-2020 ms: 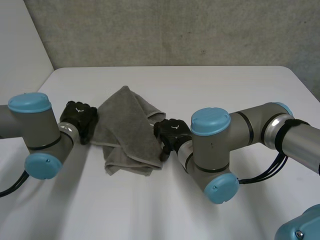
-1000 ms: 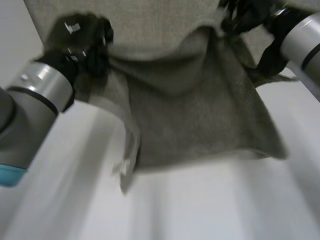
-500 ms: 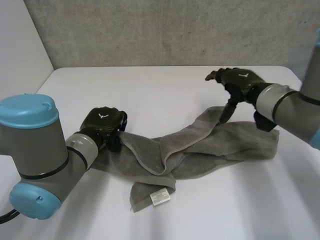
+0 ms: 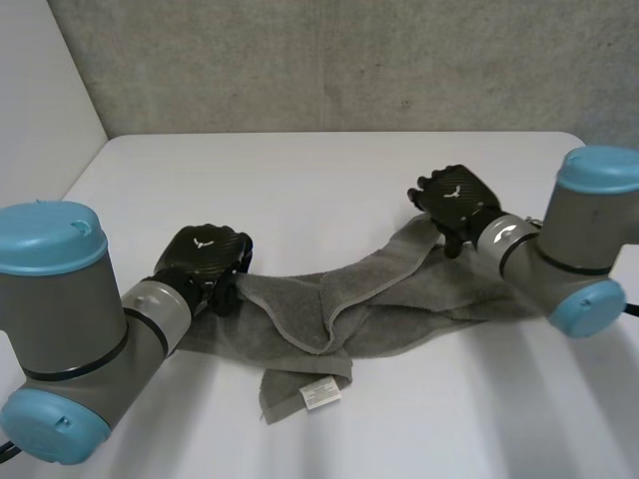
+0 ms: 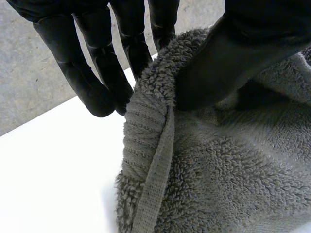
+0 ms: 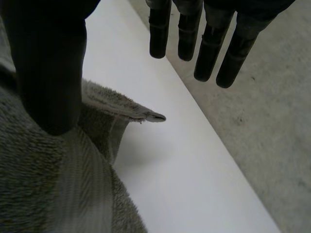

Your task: Fold the towel.

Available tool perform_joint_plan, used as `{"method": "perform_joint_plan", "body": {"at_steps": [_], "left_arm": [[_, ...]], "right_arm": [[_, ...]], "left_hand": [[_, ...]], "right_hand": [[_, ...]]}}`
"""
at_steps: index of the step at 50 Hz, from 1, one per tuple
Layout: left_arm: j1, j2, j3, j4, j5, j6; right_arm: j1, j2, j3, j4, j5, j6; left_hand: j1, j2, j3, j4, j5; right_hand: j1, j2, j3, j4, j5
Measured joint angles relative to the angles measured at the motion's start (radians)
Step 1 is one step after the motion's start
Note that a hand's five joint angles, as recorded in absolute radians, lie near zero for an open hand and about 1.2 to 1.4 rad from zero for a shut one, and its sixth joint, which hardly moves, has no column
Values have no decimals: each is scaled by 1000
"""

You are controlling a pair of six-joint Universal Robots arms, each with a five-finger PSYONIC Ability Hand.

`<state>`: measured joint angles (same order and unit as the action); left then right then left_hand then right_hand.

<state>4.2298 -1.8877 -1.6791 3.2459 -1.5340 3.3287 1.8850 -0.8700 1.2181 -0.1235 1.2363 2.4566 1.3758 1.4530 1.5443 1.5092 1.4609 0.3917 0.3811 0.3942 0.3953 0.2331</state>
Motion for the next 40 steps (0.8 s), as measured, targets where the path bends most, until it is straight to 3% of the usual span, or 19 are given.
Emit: {"method": "perform_joint_plan", "body": {"at_steps": [9,15,22,25,32,40], "left_arm": [[0,2,-6,0,0,0],[0,3,-6,0,0,0],[6,5,4,-1,-1,1],[13,22,15,-2,-2,2],[64,134,79,-12,-1,16],[95,291,181,-61,3,38]], "right_arm": [[33,111,-42,-132,-3,-102],[48,144,-55,-234,-5,-100],[50,142,-77,-256,2,-85],[46,78,-71,-248,2,-52],[25,-235,-28,-191,-24,171],[-99,-540,-70,80,-63,302]], "left_hand": [[0,0,0,0,0],[0,0,0,0,0],[0,0,0,0,0],[0,0,0,0,0],[0,0,1,0,0],[0,0,1,0,0]], "right_hand": [[220,231,219,218,210],[894,895,875,877,877],[932,916,935,935,926],[932,916,935,935,926],[933,919,935,935,926],[934,919,940,935,926]]}}
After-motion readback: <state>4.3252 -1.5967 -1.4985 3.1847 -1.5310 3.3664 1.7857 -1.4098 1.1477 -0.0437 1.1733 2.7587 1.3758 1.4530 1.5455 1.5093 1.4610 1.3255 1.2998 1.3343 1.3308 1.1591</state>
